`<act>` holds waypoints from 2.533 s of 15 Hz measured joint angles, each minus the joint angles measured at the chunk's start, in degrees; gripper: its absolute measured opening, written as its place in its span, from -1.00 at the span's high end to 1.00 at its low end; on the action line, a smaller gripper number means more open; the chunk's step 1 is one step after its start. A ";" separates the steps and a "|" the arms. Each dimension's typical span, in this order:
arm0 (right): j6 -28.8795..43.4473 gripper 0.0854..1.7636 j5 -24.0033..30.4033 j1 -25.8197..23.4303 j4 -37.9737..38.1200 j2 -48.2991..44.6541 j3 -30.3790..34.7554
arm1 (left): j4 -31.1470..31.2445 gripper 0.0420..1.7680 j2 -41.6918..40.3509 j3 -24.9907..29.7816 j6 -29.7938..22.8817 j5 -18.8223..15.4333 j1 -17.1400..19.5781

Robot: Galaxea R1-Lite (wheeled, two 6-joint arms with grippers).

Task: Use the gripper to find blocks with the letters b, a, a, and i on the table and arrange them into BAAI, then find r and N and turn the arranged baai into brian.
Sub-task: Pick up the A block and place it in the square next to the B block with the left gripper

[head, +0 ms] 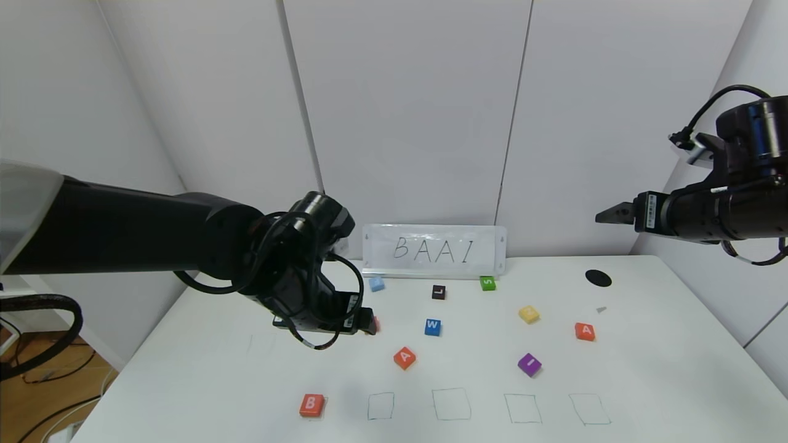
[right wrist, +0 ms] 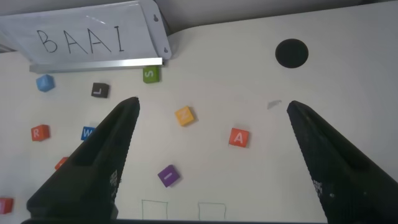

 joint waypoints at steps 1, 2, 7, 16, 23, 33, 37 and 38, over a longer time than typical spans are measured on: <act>0.02 -0.94 -0.02 0.12 0.00 0.04 0.07 | 0.11 -0.93 0.88 -1.16 -0.07 0.00 -0.20; -0.02 -0.94 -0.02 0.20 -0.02 0.04 0.07 | -0.20 -0.93 1.62 -1.68 -0.27 0.00 -0.22; -0.02 -0.94 -0.18 0.28 -0.05 0.09 0.07 | 0.83 -0.94 5.12 -5.62 -6.38 1.29 -1.12; 0.05 -0.94 -0.46 1.66 0.22 0.50 0.55 | 14.21 -0.94 14.74 -23.02 -25.12 5.53 -5.53; 0.00 -0.94 -0.46 1.99 0.16 0.67 0.72 | 19.33 -0.94 22.93 -33.07 -35.41 5.73 -8.90; -0.02 -0.94 -0.57 2.46 0.13 0.72 0.90 | 14.95 -0.94 29.23 -33.54 -39.66 6.90 -9.03; -0.04 -0.94 -0.55 2.54 0.13 0.74 0.90 | 14.84 -0.94 30.50 -33.54 -39.79 6.99 -9.07; -0.02 -0.94 -0.57 2.54 0.13 0.76 0.90 | 14.92 -0.94 30.87 -33.54 -39.81 7.01 -9.09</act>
